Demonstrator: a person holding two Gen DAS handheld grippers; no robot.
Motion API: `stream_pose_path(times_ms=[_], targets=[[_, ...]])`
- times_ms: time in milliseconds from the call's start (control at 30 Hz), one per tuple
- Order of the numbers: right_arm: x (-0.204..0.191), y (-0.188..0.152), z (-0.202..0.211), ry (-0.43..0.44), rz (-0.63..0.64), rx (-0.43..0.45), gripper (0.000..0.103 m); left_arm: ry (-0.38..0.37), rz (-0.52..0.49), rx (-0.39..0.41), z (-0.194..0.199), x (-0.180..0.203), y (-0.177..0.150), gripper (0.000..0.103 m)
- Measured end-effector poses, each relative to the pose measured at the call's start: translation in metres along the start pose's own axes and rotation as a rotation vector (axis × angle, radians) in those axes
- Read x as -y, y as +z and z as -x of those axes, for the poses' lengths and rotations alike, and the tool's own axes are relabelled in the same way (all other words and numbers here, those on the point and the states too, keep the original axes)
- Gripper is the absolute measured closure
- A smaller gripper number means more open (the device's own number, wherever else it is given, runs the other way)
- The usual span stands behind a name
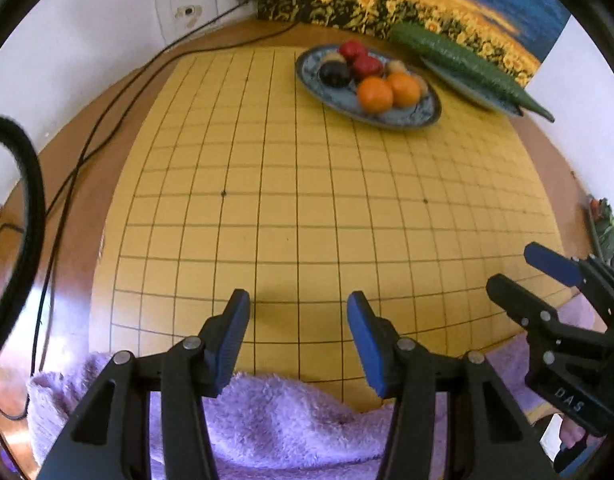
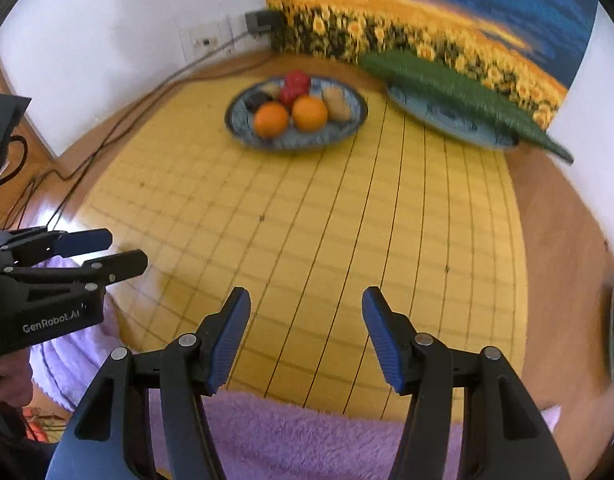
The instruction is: Organize fruits
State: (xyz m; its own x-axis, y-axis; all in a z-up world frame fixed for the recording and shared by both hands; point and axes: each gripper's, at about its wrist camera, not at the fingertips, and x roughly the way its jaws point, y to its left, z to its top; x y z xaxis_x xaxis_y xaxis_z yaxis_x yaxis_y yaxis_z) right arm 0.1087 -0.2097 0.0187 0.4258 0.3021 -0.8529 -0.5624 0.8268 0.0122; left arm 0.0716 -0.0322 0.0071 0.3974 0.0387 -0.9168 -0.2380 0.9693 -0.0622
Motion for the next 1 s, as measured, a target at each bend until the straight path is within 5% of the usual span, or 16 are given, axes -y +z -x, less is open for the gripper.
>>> stream_pose_path(times_ms=[1000], targets=[[0.0063, -0.0071, -0.0059, -0.004, -0.007, -0.034, 0.043, -0.002, -0.007, -0.003, 0.002, 0.008, -0.0052, 0.049]])
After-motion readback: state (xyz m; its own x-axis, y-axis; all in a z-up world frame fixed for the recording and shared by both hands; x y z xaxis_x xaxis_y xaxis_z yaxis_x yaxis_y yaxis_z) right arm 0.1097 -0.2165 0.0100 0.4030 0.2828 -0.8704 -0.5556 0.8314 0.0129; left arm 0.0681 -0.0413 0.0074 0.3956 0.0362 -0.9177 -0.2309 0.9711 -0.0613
